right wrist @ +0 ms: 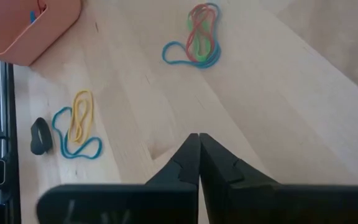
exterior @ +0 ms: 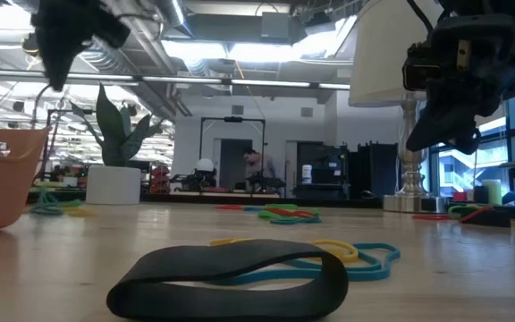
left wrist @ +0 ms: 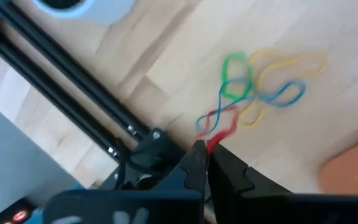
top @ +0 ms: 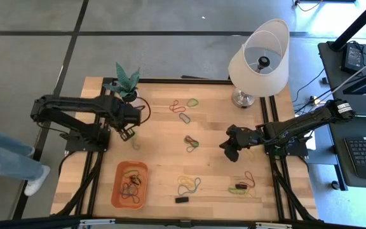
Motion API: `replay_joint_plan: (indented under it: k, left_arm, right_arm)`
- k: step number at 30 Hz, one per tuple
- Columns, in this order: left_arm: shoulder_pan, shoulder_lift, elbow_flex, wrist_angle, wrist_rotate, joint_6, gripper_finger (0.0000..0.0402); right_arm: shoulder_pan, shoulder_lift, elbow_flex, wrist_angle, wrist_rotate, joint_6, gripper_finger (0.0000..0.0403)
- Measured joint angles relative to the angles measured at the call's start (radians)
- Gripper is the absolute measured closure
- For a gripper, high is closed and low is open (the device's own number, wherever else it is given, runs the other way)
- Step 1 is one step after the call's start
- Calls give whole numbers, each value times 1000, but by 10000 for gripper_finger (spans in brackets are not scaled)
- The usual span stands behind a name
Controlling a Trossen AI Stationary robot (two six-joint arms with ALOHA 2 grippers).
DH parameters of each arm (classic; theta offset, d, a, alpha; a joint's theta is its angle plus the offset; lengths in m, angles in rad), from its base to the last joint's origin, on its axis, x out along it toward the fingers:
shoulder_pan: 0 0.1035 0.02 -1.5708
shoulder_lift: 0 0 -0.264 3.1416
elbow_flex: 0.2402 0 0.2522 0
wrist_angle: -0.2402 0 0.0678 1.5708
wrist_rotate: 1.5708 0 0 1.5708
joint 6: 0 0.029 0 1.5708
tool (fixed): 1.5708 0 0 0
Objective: Pick and place rubber bands into bin
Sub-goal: Put the red rubber band into the orange bin
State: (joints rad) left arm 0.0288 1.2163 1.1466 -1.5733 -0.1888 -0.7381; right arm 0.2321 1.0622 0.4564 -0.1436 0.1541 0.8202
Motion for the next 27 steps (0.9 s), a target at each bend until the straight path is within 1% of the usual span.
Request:
replay_joint_plan:
  k: [4,9,12,19,23,27]
  left_arm:
    - [0,0,80,2,-5,-39,398]
    - [-2,0,122,2,-58,-105,398]
    - [-2,0,130,6,-76,-163,398]
    - [-22,1,130,6,-98,-210,398]
    - [-36,1,130,25,-95,-221,398]
    - [-71,1,130,51,-67,-221,398]
  right_arm:
    - [0,0,0,5,0,-17,396]
    - [0,0,0,5,0,-26,396]
    - [0,0,0,5,-2,-42,396]
    - [11,0,0,5,-18,-64,396]
    - [31,0,0,5,-18,-64,396]
    - [52,0,0,5,-18,-64,396]
